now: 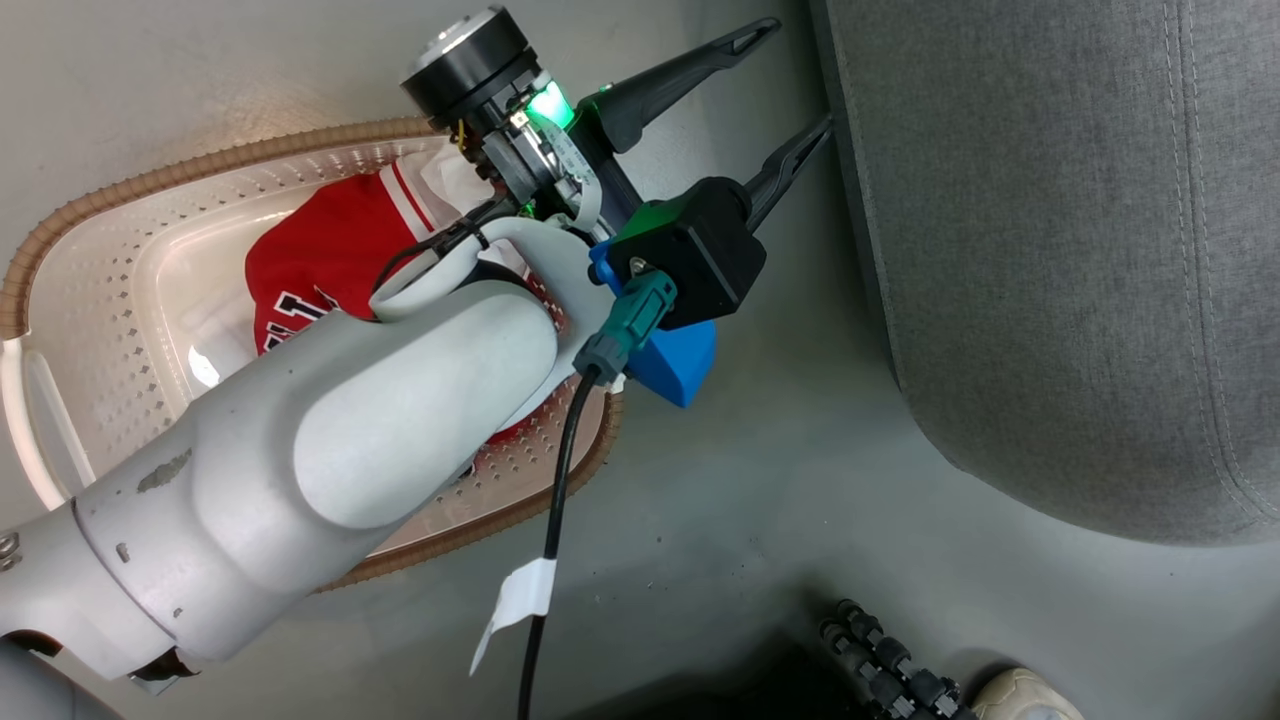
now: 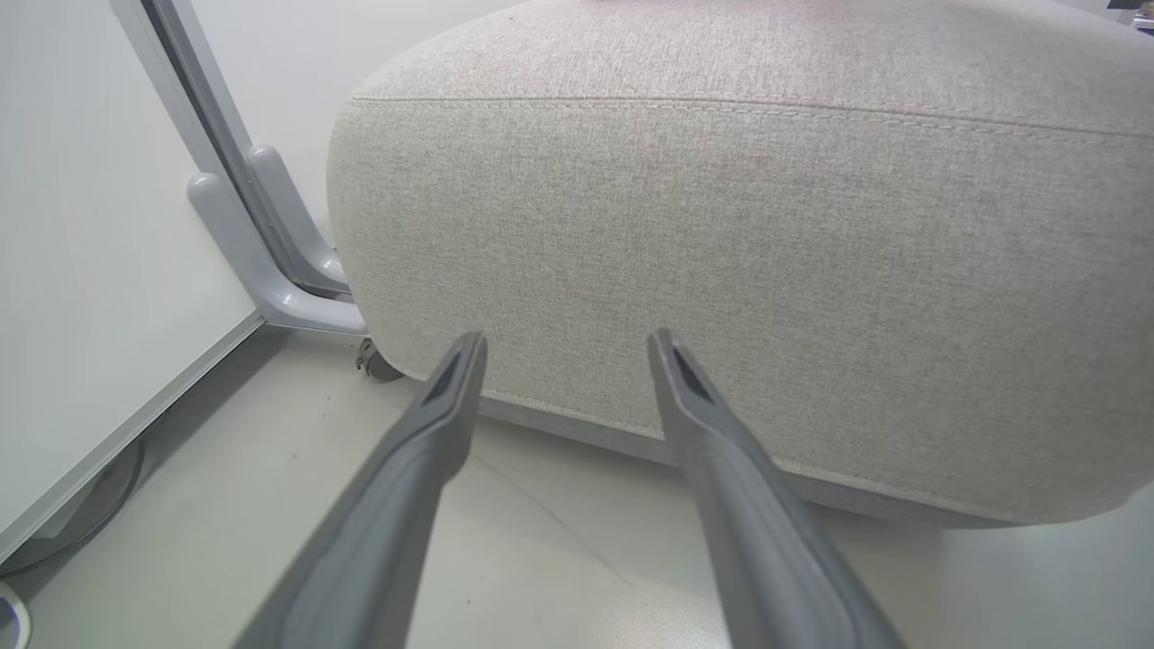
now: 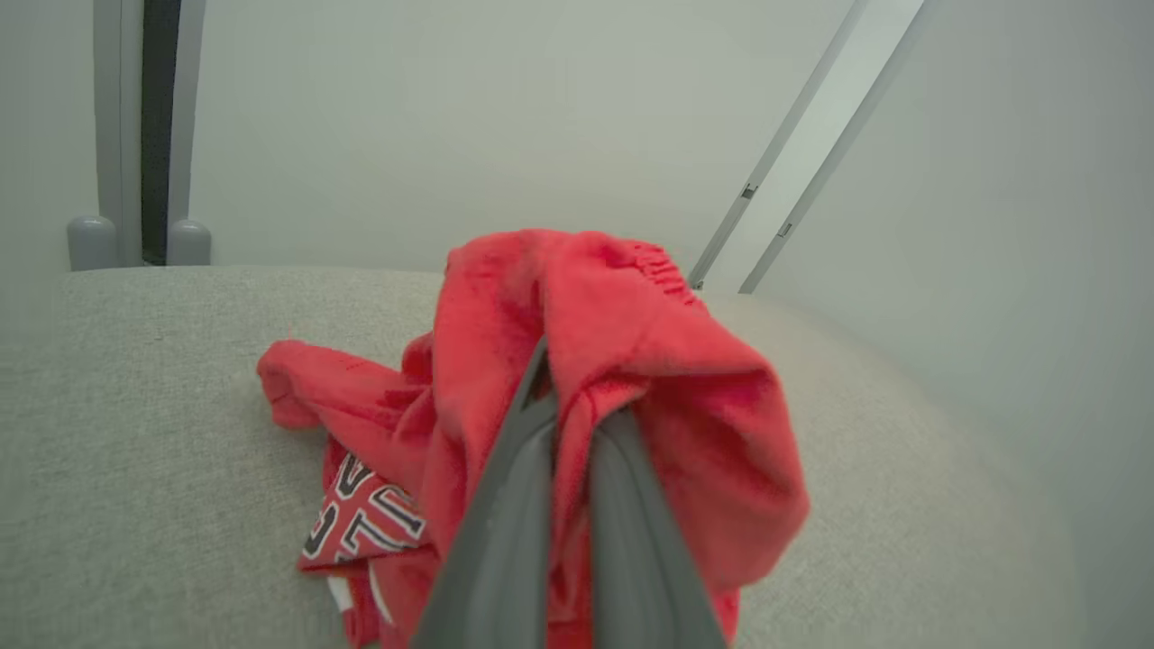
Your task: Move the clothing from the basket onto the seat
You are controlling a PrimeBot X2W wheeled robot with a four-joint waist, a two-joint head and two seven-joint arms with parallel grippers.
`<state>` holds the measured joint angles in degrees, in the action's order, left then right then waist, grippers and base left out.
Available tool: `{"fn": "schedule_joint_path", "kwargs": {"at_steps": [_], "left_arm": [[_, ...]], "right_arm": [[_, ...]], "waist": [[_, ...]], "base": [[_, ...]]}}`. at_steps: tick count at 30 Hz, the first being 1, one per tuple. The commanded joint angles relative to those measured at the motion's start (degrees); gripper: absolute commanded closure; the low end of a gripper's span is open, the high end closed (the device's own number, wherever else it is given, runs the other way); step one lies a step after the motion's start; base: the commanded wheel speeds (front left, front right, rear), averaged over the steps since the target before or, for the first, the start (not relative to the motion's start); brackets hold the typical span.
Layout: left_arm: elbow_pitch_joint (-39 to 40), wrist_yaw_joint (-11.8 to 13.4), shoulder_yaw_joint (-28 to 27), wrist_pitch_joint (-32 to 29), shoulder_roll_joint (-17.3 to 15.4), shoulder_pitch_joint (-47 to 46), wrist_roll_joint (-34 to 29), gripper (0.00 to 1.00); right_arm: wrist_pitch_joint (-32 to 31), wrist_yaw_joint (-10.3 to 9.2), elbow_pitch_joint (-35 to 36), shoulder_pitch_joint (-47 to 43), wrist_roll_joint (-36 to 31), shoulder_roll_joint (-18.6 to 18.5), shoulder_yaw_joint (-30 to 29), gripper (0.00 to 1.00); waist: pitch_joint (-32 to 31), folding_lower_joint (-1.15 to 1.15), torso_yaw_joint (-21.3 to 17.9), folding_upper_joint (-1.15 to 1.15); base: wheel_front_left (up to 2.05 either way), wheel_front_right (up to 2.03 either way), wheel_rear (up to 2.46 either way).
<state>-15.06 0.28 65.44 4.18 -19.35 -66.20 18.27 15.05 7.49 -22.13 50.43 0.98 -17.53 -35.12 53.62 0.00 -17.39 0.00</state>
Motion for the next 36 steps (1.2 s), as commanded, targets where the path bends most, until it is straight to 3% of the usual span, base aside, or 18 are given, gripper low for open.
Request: {"fn": "schedule_joint_path", "kwargs": {"at_steps": [1, 8, 9, 10, 11, 26, 32, 36], "left_arm": [[0.1, 0.4, 0.0, 0.0, -0.3, -0.7, 0.2, 0.00], [-0.2, 0.5, 0.1, 0.4, -0.3, -1.0, 0.6, 0.00], [-0.3, 0.6, 0.1, 0.5, -0.3, -0.9, 0.7, 0.00], [-0.3, 0.6, 0.1, 0.6, -0.4, -0.9, 0.7, 0.00], [-0.5, 0.7, 0.1, 0.8, -0.4, -0.7, 0.8, 0.00], [-6.2, 2.9, -1.8, 8.5, 2.1, 5.5, 5.0, 0.00], [-8.9, 5.9, -6.7, 11.0, 2.9, 10.8, 7.4, 0.00], [-6.0, 7.6, -12.3, 11.0, 2.9, 15.3, 6.8, 0.00]], "right_arm": [[0.2, 0.01, -0.5, -0.8, -0.5, 0.7, 0.3, 1.00], [0.2, 0.01, -6.9, -0.9, 1.5, 0.7, 1.8, 1.00], [0.2, 0.01, -7.5, -0.7, 1.7, 0.4, 2.3, 0.80], [0.2, 0.01, -7.6, -0.5, 2.0, 0.0, 2.3, 0.10], [0.2, 0.01, -7.7, -0.8, 2.3, -0.1, 2.4, 0.00], [0.2, 0.01, -0.3, -17.3, 2.5, 2.0, 5.8, 0.00], [0.2, 0.01, 6.9, -23.6, 1.3, 4.6, 11.2, 0.00], [0.2, 0.00, 10.4, -26.1, 0.9, 5.5, 14.8, 0.00]], "waist": [[0.0, 0.00, 0.0, 0.00], [-0.5, 0.00, 0.4, 0.00], [-0.7, 0.00, 0.4, 0.00], [-1.0, 0.00, 0.4, 0.00], [-1.3, 0.00, 0.3, 0.00], [-14.2, 0.00, 1.4, 0.00], [-22.4, 0.00, 3.6, 0.00], [-26.4, 0.00, 5.9, 0.00]], "base": [[0.00, 0.00, 0.00], [0.00, 0.00, 0.00], [0.00, 0.00, 0.00], [0.00, 0.00, 0.00], [0.00, 0.00, 0.00], [0.00, 0.00, 0.00], [0.00, 0.00, 0.00], [0.00, 0.00, 0.00]]}}
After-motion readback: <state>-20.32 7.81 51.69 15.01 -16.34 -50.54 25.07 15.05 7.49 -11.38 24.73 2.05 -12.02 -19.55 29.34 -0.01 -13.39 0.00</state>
